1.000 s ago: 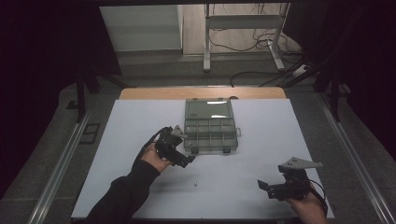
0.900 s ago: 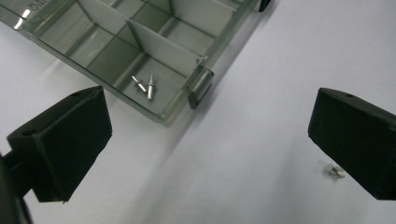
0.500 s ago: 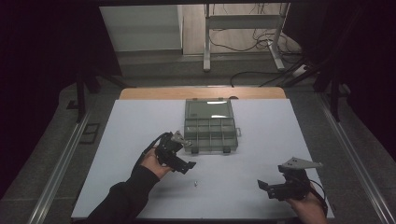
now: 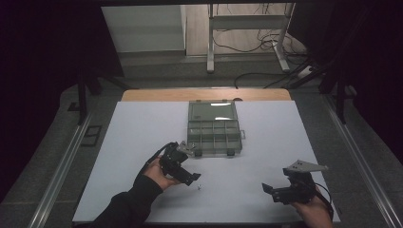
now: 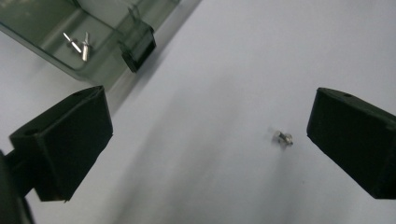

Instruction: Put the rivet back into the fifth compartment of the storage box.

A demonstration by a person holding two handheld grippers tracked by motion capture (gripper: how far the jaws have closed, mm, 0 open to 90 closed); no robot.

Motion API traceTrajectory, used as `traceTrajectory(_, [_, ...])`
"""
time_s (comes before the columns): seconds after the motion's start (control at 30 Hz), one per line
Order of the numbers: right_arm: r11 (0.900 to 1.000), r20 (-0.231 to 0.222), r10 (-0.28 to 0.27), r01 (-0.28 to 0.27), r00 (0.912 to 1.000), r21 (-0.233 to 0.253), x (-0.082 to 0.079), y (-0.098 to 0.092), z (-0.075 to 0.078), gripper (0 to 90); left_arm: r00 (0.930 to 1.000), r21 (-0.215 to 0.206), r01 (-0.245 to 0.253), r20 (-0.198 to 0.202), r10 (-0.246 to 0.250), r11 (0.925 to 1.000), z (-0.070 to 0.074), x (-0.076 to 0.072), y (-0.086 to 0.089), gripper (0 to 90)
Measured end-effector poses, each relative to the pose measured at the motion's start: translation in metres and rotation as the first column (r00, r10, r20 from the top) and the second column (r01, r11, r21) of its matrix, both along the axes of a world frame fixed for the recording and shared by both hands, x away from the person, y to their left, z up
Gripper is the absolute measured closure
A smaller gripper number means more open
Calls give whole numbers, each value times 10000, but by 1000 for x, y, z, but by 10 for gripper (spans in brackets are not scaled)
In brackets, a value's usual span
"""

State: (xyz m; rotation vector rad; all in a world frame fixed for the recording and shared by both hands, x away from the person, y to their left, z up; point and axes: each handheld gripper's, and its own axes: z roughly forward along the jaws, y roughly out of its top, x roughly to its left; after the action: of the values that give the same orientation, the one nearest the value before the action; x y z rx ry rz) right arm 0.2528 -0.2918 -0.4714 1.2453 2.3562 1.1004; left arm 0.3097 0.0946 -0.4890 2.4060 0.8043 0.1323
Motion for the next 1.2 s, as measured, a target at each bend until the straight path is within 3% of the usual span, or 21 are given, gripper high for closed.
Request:
traceTrajectory(0.2, [10000, -20, -2, 2, 10000, -1, 0, 1, 0, 0, 9998, 21, 42, -207, -42, 10000, -6, -8, -4, 59])
traceTrajectory(0.47, [10000, -15, 15, -15, 10000, -11, 0, 1, 0, 0, 9981, 503, 528, -341, -511, 9973, -12, -19, -12, 168])
traceTrajectory(0.83, [10000, -29, 29, -29, 10000, -26, 0, 1, 0, 0, 9895, 543, 1156, -933, -1103, 9918, -21, -27, -23, 546])
traceTrajectory(0.97, [10000, -34, 34, -34, 10000, -24, 0, 1, 0, 0, 9859, 555, 1322, -1105, -1255, 9897, -22, -28, -27, 625])
traceTrajectory(1.07, [10000, -35, 32, -32, 10000, -32, 0, 1, 0, 0, 9852, 867, 1435, -1066, -1341, 9858, -25, -30, -32, 662])
traceTrajectory(1.2, [10000, -41, 45, -45, 10000, -39, 0, 1, 0, 0, 9903, 1243, 1289, -686, -1210, 9838, -24, -33, -36, 720])
